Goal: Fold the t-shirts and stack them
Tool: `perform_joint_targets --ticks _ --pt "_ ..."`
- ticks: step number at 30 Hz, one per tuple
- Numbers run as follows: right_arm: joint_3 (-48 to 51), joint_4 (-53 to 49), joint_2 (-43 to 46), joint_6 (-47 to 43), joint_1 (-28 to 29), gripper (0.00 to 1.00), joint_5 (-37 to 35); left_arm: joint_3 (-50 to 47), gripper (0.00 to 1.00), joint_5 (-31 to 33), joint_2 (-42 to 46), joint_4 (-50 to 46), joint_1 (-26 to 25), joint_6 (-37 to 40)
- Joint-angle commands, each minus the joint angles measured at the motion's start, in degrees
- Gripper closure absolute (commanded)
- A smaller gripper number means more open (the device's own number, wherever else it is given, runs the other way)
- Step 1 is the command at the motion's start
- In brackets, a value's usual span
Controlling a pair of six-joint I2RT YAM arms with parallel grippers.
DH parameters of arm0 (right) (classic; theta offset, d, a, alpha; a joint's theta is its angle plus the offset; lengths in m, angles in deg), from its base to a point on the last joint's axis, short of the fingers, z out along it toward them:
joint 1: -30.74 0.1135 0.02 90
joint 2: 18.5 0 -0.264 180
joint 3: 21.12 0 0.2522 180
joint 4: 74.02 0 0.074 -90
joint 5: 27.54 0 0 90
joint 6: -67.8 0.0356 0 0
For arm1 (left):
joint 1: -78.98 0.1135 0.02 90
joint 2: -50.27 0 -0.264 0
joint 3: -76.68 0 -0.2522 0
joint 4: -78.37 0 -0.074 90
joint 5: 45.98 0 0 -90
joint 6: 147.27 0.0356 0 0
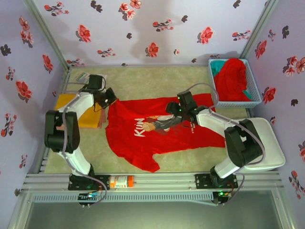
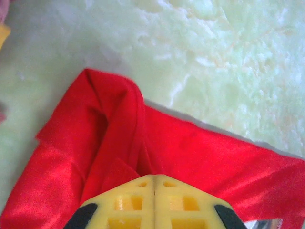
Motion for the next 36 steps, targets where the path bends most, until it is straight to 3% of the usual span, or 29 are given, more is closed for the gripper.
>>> perform_joint_targets --ticks 1,2,3,5,7,10,15,21,30,36 --pt "0.9 -1.9 2.3 -1.2 -0.6 0.36 -1.0 4.1 1.00 -0.2 -4.2 -2.1 1.5 3.9" --pt "1.0 -2.0 2.5 -1.4 -0.7 0.36 -0.9 4.8 1.00 0.2 -5.4 -2.2 1.7 4.5" --pt "0.9 -2.0 2.5 -1.4 -0.7 0.36 -0.8 5.2 0.94 0.3 -6.2 -2.5 2.0 5.0" --pt "0.8 -2.1 2.4 -1.5 -0.8 0.36 -0.5 6.0 0.72 0.3 -6.7 -3.9 2.6 6.0" --pt "0.7 -2.4 2.6 -1.6 -0.8 0.36 -0.4 5.2 0.62 0.4 -4.7 -4.7 2.6 6.8" --pt "1.0 -2.3 2.8 -1.5 -0.8 0.36 -0.4 0.9 0.55 0.4 1.1 -4.5 1.7 6.3" --pt "1.2 -1.8 2.6 -1.0 -0.8 0.36 -0.1 -8.7 0.63 -0.9 10.0 -2.6 -3.6 2.0" --pt "1.1 -1.0 2.1 -0.3 -0.8 0.36 0.9 -21.0 0.65 -1.9 13.5 10.8 -11.1 -8.0" --pt "2.3 -1.4 4.1 -0.2 -0.8 0.37 0.8 -23.4 0.56 2.4 10.3 14.7 -12.0 -8.6" --pt "2.9 -1.4 4.5 -0.2 -0.8 0.37 0.9 -22.4 0.55 3.6 8.7 15.4 -11.9 -8.2"
